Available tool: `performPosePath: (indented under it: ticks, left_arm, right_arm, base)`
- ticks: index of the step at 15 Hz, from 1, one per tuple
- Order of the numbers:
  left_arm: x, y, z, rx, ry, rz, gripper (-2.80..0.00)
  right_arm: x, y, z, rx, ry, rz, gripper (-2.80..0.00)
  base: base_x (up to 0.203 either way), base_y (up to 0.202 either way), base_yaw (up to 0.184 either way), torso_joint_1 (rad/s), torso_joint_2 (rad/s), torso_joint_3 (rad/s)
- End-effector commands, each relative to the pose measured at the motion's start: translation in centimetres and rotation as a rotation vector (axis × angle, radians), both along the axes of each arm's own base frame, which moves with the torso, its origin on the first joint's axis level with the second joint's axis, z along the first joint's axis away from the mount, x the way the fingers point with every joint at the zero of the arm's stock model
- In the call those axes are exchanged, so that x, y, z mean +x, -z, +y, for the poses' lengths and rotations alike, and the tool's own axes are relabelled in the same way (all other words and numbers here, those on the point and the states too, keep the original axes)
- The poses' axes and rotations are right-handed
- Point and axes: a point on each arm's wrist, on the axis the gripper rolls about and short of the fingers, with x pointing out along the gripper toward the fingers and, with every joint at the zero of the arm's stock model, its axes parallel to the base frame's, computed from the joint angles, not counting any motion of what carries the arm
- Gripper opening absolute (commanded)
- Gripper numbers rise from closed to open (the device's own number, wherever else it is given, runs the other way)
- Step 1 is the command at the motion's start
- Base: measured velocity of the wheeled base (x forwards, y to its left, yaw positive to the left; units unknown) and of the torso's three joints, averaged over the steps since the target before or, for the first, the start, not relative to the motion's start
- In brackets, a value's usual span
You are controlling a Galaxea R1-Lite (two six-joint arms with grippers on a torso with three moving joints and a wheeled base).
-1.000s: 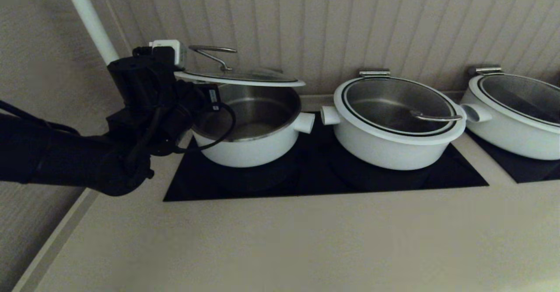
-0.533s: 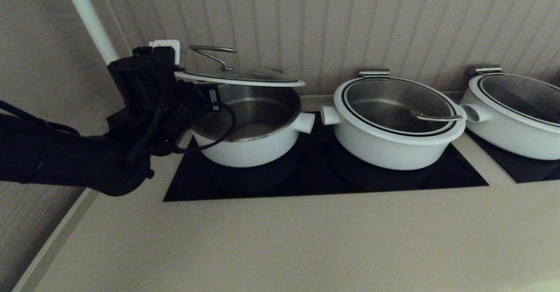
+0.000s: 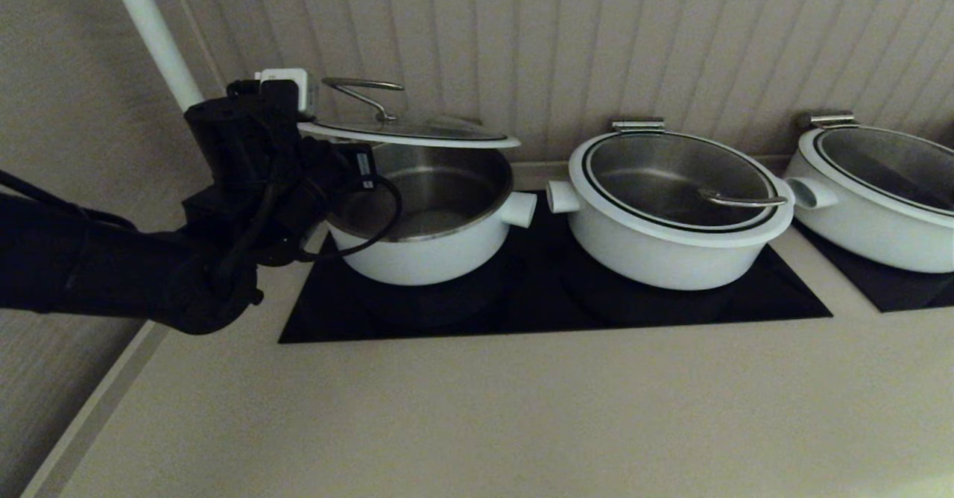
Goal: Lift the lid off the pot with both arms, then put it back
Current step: Open the pot lid completely
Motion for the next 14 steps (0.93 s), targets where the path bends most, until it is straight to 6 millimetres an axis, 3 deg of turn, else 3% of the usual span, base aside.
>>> performPosePath:
  ticks: [1, 4, 10, 14]
  left_arm:
    - [0.02, 0.01, -0.02, 0.0, -0.002, -0.003, -2.8]
    - [0.02, 0.0, 0.0, 0.001, -0.003, -0.003, -2.8]
    - [-0.05, -0.11, 0.02, 0.001, -0.003, -0.006, -2.8]
    - [-0.08, -0.16, 0.04, 0.002, -0.003, -0.008, -2.8]
  right_arm:
    - [0.06, 0.04, 0.01, -0.004, 0.003, 0.006, -2.8]
    - [0.39, 0.06, 0.13, -0.016, -0.014, -0.087, -2.8]
    - [0.39, 0.3, 0.07, 0.045, 0.029, -0.049, -2.8]
    - [0.34, 0.48, 0.06, -0.14, -0.027, -0.095, -2.8]
  base:
    - [0.0, 0.0, 0.0, 0.0, 0.0, 0.0]
    - [0.0, 0.0, 0.0, 0.0, 0.0, 0.0]
    - [0.0, 0.0, 0.0, 0.0, 0.0, 0.0]
    - [0.0, 0.0, 0.0, 0.0, 0.0, 0.0]
